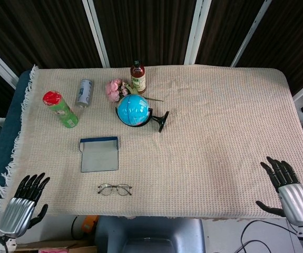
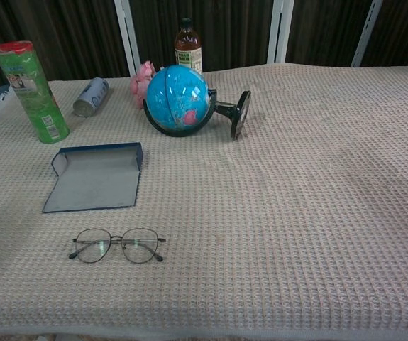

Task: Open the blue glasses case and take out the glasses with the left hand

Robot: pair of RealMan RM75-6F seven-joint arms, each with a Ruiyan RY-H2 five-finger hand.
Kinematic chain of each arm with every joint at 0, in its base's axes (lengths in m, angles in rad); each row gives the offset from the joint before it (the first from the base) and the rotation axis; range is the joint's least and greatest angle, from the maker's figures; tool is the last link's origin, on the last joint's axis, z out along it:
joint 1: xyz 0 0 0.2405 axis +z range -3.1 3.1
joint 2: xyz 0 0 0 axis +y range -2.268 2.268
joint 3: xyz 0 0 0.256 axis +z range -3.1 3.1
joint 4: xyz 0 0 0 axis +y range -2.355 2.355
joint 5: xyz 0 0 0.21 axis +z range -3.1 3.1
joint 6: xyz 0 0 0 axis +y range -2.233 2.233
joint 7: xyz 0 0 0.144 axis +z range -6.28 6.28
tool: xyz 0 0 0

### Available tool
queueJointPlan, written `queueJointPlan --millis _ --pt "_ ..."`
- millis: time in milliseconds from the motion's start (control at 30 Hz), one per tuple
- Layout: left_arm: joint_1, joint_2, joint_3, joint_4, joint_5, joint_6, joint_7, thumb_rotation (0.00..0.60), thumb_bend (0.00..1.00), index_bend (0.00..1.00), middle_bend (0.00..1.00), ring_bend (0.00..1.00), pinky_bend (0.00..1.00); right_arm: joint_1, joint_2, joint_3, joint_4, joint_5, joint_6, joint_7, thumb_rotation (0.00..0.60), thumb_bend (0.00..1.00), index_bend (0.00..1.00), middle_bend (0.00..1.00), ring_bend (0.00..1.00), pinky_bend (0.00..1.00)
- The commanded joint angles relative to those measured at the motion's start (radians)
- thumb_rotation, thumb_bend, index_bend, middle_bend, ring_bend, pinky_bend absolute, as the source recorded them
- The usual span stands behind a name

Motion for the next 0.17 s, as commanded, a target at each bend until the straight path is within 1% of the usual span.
queueJointPlan --millis 33,167 --pt "0.024 -0.008 0.002 0.03 0.015 0.021 -0.02 0.6 0.39 0.0 0.0 0.0 0.0 0.0 -0.005 -0.002 0.001 -0.002 0.001 -0.006 0.6 0.18 0.0 0.0 0.0 0.0" --pt "0.03 -0.004 -0.015 0.03 0.021 0.029 -0.046 0.6 0.39 0.0 0.0 0.0 0.0 0.007 -0.008 -0.001 -0.003 0.001 -0.012 -0.019 0.6 0.18 0.0 0.0 0.0 0.0"
